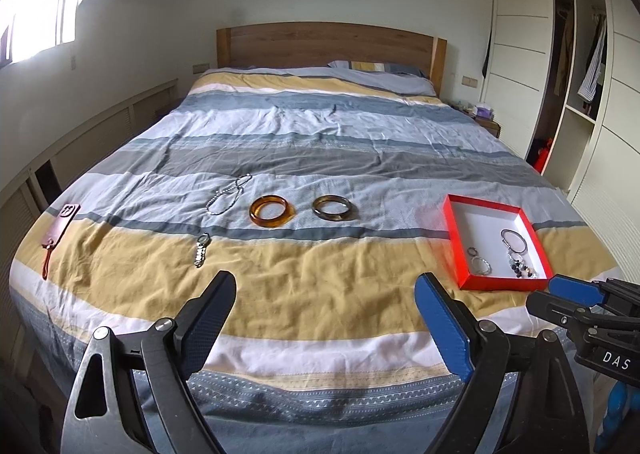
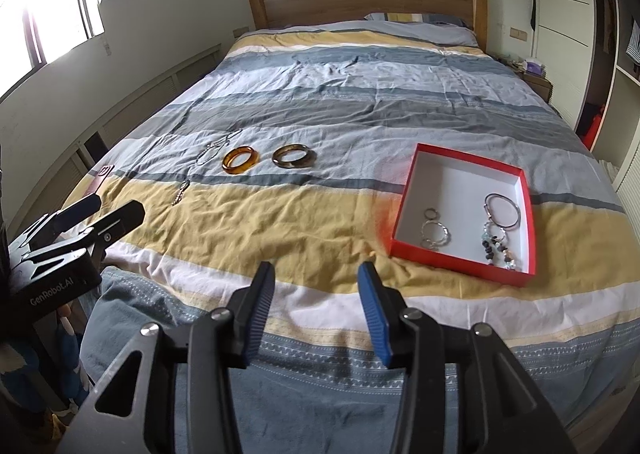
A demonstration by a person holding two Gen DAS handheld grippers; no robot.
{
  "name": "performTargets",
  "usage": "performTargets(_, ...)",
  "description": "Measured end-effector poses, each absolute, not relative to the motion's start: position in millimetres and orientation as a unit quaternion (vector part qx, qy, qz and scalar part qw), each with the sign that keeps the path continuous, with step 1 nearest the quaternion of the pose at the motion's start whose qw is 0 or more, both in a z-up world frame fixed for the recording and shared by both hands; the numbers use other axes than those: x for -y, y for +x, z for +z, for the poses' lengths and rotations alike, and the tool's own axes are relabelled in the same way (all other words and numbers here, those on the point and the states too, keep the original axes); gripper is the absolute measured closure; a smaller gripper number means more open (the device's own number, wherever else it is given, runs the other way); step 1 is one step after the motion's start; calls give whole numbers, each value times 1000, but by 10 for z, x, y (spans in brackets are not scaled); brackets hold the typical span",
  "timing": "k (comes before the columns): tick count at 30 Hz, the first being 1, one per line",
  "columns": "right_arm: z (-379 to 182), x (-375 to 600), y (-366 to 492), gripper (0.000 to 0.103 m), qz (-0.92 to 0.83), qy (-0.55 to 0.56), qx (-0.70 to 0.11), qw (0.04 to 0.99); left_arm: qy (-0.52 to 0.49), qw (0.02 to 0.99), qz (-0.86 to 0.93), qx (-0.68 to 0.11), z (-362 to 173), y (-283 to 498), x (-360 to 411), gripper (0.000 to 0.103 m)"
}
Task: Organize jewelry
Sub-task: 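Withdraw both tools from the box back toward the remaining jewelry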
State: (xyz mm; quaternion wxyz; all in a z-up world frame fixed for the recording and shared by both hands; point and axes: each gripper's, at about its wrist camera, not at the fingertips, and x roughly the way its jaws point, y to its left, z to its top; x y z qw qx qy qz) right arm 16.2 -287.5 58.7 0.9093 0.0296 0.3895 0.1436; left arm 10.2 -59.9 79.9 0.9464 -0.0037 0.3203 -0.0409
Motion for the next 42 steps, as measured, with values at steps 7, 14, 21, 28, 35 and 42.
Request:
performTargets(7, 615, 2805, 91, 58, 145, 27, -384, 911, -12, 948, -34, -315, 825, 7, 516, 11)
performTargets(14, 611, 2802, 81, 53, 146, 28, -383, 912, -15, 951, -24, -308, 855, -55, 437, 9)
performTargets(21, 639, 2665, 94, 52, 152, 31, -383, 911, -13, 950, -11, -311, 836, -52, 379, 7)
performTargets(28, 531, 2618, 242, 51, 157, 29, -392, 906, -10, 948, -3, -318, 748, 57, 328, 7)
performTargets(35, 353, 2592, 438, 51, 155, 24, -413, 897, -28, 942, 14, -336, 541, 262, 97, 7)
performTargets(42, 146, 2523, 789, 51, 155, 15, -437, 886, -43, 929, 43, -365, 235, 556, -226, 7)
